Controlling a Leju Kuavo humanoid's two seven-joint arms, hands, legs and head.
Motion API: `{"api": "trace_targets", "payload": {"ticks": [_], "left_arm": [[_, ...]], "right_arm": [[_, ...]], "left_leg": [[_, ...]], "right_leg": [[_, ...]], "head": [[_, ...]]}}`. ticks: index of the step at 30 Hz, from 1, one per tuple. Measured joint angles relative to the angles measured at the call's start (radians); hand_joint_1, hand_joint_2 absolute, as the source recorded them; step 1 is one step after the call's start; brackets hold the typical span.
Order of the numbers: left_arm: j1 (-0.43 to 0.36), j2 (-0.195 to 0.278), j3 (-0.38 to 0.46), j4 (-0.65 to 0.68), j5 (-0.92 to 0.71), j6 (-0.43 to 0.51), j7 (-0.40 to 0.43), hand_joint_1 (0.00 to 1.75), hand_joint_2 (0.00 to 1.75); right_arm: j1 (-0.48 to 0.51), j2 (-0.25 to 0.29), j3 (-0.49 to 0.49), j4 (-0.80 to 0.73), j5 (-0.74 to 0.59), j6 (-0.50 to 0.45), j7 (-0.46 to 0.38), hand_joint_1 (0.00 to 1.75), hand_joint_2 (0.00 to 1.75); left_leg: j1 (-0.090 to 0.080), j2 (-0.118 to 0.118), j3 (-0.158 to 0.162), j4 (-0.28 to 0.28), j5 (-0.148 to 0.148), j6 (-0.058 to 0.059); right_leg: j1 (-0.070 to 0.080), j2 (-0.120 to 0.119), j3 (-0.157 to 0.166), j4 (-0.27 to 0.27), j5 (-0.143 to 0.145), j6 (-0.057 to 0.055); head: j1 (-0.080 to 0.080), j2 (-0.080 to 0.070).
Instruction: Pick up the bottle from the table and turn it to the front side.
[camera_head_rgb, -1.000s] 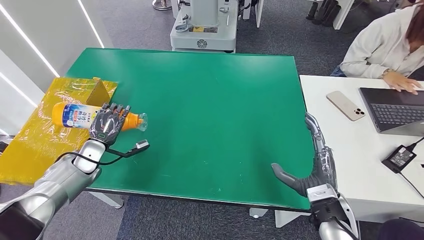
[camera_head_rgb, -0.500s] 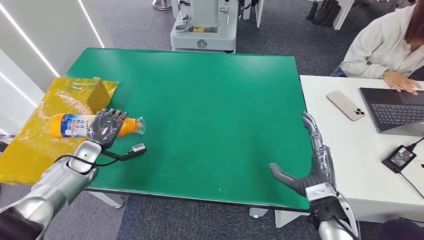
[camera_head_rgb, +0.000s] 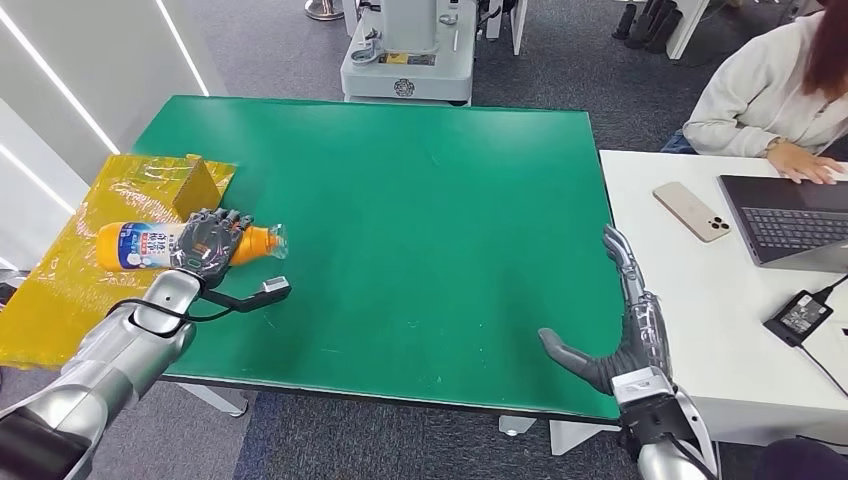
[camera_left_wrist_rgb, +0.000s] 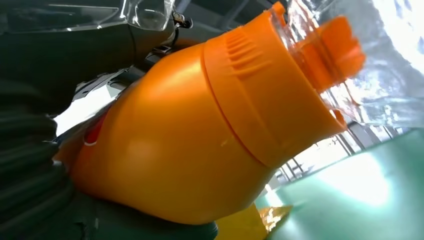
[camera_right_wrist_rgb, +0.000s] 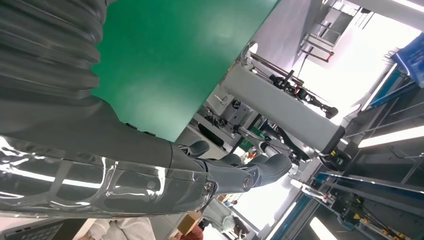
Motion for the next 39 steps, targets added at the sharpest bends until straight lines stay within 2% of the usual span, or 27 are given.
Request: {"api": "trace_targets", "payload": {"ticks": [5,14,17,20,24,25,30,39], "left_arm": [[-0.005,0.000,0.043,0.017,0.005,-0.077,-0.017,1.70,1.75],[0.008,0.002,0.096,0.039,0.022,-0.095,-0.018,1.63,1.75],[0.034,0.004,0.112,0.043,0.022,-0.093,-0.019,1.54,1.75],[0.052,0.002,0.120,0.045,0.017,-0.096,-0.021,1.17,1.75],[0.061,-0.005,0.130,0.049,0.011,-0.109,-0.032,0.07,1.75],[0.062,-0.007,0.131,0.051,0.010,-0.111,-0.032,0.00,1.75],[0.070,-0.023,0.136,0.059,-0.001,-0.100,-0.032,0.00,1.75],[0.100,-0.068,0.143,0.078,0.002,0.023,-0.019,0.00,1.75]], "right_arm": [[0.000,0.000,0.000,0.010,-0.012,-0.001,-0.012,0.00,1.75],[0.001,0.000,0.001,0.020,-0.024,-0.001,-0.014,0.00,1.75],[-0.001,0.000,0.002,0.021,-0.027,0.002,-0.012,0.00,1.75],[-0.009,0.000,0.002,0.026,-0.029,0.008,-0.008,0.00,1.75],[-0.013,-0.001,0.003,0.030,-0.032,0.014,-0.007,0.00,1.75],[-0.013,-0.001,0.003,0.031,-0.032,0.015,-0.007,0.00,1.75],[-0.014,-0.003,0.007,0.031,-0.035,0.016,-0.007,0.00,1.75],[-0.014,-0.019,0.015,0.036,-0.055,0.013,-0.004,0.00,1.75]], "left_leg": [[0.000,0.000,0.000,0.000,0.000,0.000],[0.000,0.000,0.000,0.000,0.000,0.000],[0.000,0.000,0.000,-0.001,0.000,0.000],[0.000,0.000,-0.001,-0.001,0.000,0.000],[0.000,0.000,-0.001,-0.001,0.000,0.000],[0.000,0.000,-0.001,-0.001,0.000,0.000],[0.000,0.000,-0.001,-0.001,0.000,0.000],[0.000,0.000,-0.001,-0.001,0.000,0.000]], "right_leg": [[0.000,0.000,0.000,0.000,0.000,0.000],[0.000,0.000,0.000,0.000,0.000,0.000],[0.000,0.000,0.000,0.000,0.000,0.000],[0.000,0.000,0.000,0.000,0.000,-0.001],[0.000,0.000,0.000,0.000,0.000,-0.001],[0.000,0.000,0.000,0.000,0.000,-0.001],[0.000,0.000,0.000,0.000,0.000,-0.001],[0.000,0.000,0.000,0.000,0.000,-0.001]], "head": [[0.000,0.000],[0.000,0.000],[0.000,0.000],[0.000,0.000],[0.000,0.000],[0.000,0.000],[0.000,0.000],[0.000,0.000]]}}
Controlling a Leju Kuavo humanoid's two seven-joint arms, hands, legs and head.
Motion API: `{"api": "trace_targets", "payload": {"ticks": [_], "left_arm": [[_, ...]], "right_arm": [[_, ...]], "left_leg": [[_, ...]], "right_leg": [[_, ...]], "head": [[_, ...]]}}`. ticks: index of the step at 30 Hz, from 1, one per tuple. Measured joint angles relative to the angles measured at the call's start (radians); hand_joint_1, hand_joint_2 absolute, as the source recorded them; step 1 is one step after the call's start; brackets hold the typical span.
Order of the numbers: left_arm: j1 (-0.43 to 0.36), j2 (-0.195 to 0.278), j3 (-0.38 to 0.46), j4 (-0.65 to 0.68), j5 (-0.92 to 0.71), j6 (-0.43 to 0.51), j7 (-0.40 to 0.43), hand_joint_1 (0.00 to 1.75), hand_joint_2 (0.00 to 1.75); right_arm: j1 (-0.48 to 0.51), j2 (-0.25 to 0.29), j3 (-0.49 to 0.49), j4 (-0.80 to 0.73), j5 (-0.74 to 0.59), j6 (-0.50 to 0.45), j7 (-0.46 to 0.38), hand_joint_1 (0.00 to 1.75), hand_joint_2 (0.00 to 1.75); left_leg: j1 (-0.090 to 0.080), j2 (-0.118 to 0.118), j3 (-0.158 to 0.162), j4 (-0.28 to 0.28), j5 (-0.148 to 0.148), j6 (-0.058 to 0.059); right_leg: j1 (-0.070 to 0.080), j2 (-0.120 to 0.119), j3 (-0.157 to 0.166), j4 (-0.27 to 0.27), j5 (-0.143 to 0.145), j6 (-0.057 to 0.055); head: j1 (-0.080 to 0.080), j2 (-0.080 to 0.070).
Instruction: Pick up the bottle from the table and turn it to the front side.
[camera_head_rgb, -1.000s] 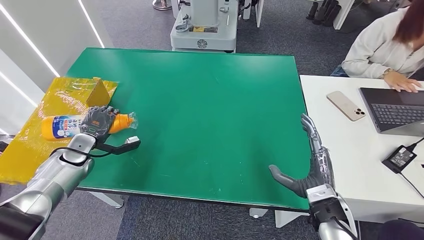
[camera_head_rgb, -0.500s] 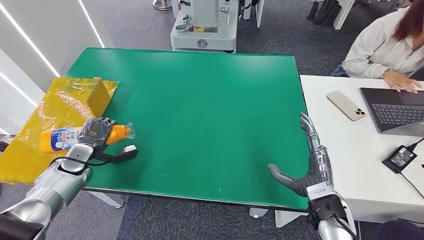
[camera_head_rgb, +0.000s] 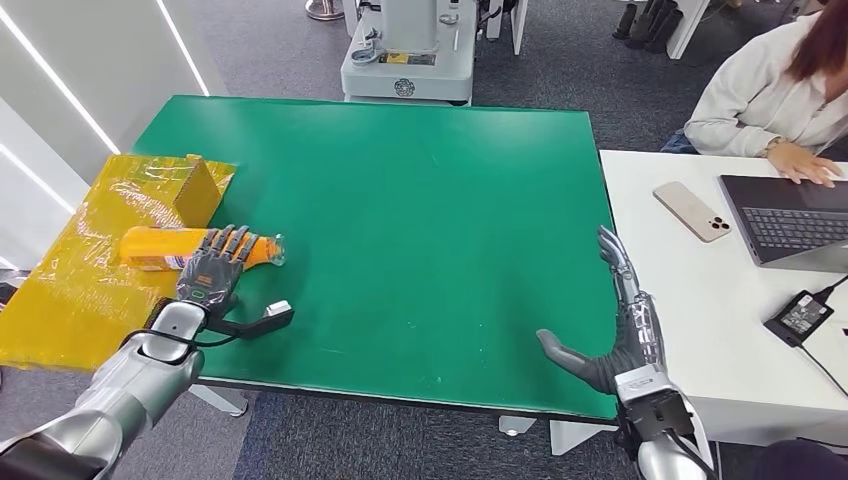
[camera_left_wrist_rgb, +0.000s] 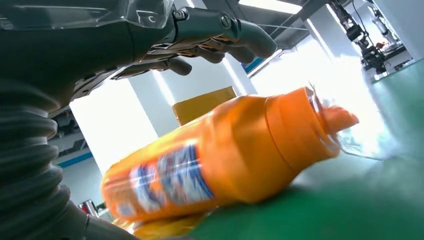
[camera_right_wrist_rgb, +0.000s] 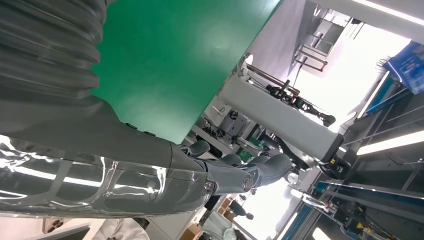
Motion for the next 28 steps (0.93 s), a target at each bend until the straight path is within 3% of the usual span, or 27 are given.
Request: {"api": "trace_targets", "payload": {"ticks": [8,13,15,19,21,25,28], "left_arm": [[0.011,-0.037,0.037,0.009,0.028,0.031,-0.006,0.00,1.75],[0.019,-0.071,0.073,0.011,0.054,0.099,-0.043,0.00,1.75],[0.027,-0.098,0.109,-0.009,0.110,0.126,-0.117,0.00,1.75],[0.054,-0.190,0.234,-0.126,0.307,0.134,-0.416,0.00,1.75],[0.067,-0.249,0.290,-0.196,0.381,0.134,-0.525,0.00,1.75],[0.125,-0.349,0.317,-0.365,0.579,0.130,-0.640,0.00,1.75],[0.196,-0.394,0.274,-0.522,0.733,0.112,-0.649,0.00,1.75]], "right_arm": [[0.003,-0.002,0.002,0.000,0.000,-0.001,0.006,0.00,1.75],[0.006,-0.002,0.002,0.000,0.000,-0.008,0.010,0.00,1.75],[0.013,-0.003,0.002,-0.001,-0.003,-0.020,0.013,0.00,1.75],[0.034,-0.004,0.002,-0.007,-0.017,-0.039,0.019,0.00,1.75],[0.038,-0.003,0.002,-0.008,-0.023,-0.045,0.020,0.00,1.75],[0.047,-0.002,0.002,-0.008,-0.039,-0.059,0.018,0.00,1.75],[0.058,0.004,0.001,-0.009,-0.050,-0.068,0.015,0.00,1.75]], "left_leg": [[0.000,0.000,0.000,0.000,0.000,0.000],[0.000,0.000,0.000,0.000,0.000,0.000],[0.000,0.000,0.000,0.000,0.000,0.000],[0.000,-0.002,-0.001,0.001,0.000,0.000],[-0.001,-0.003,-0.001,0.001,0.000,0.000],[-0.001,-0.001,0.000,0.001,-0.001,0.001],[-0.001,-0.002,-0.001,0.001,-0.001,0.001]], "right_leg": [[0.000,0.000,0.000,0.000,0.000,0.000],[0.000,0.000,0.000,0.000,0.000,0.000],[0.000,0.000,0.000,0.000,0.000,0.000],[0.000,-0.002,0.000,-0.001,0.000,0.000],[-0.001,-0.003,0.000,-0.001,0.000,0.000],[-0.001,-0.001,0.000,-0.001,0.000,0.001],[-0.001,-0.002,0.000,-0.002,0.000,0.001]], "head": [[0.000,0.000],[0.000,0.000],[0.000,0.000],[0.000,0.000],[0.000,0.000],[0.000,0.000],[0.000,0.000]]}}
